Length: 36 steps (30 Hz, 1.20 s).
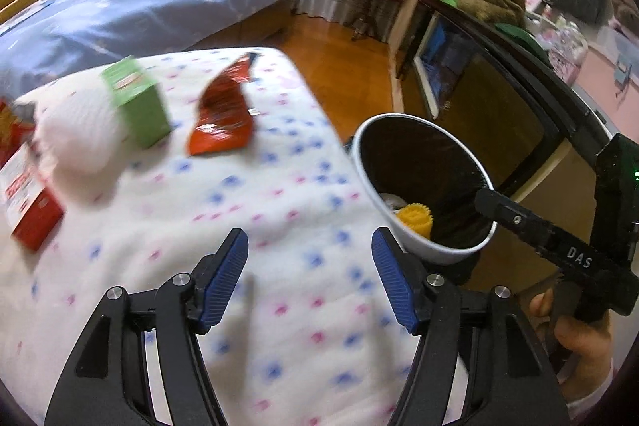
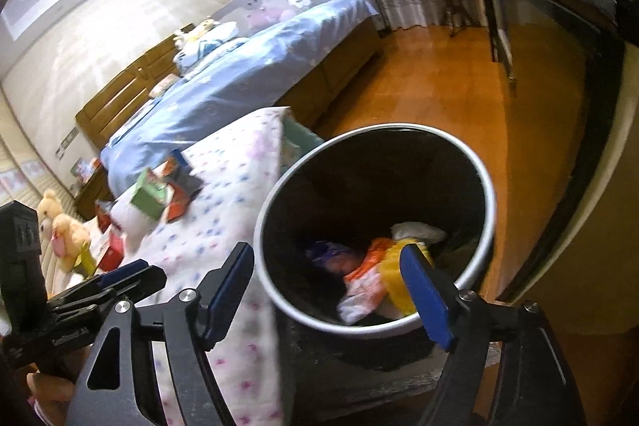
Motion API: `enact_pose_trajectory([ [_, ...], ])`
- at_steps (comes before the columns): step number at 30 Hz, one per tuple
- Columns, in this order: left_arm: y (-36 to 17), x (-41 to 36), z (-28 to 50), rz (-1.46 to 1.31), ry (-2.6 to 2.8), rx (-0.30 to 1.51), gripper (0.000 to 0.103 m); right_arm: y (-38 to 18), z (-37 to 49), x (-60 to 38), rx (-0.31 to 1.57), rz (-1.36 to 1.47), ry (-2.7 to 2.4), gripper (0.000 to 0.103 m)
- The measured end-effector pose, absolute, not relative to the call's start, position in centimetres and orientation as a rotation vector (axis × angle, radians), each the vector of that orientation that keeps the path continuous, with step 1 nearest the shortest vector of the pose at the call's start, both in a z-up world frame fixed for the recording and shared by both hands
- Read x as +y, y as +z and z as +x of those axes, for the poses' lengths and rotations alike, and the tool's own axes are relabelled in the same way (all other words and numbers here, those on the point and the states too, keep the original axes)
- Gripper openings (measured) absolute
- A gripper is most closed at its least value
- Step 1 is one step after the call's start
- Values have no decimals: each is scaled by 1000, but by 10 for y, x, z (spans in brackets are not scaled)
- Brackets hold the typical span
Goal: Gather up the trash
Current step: 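Move both open grippers back over the remaining packets on the bed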
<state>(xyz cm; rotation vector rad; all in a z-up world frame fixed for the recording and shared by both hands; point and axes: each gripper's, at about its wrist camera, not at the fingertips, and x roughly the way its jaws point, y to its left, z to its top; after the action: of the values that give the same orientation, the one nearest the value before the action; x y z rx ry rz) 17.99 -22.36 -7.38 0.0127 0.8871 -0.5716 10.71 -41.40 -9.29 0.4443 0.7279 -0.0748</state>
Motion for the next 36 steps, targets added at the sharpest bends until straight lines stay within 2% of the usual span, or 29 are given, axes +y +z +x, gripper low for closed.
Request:
enact_pose_trajectory([
  [4,-76,-197,173,-1,-528,876,65,-90,110,-393,730,424,-30,82],
  [36,-88,16,167,-168,-142,836,66,-96,157,-205,825,259,340,82],
])
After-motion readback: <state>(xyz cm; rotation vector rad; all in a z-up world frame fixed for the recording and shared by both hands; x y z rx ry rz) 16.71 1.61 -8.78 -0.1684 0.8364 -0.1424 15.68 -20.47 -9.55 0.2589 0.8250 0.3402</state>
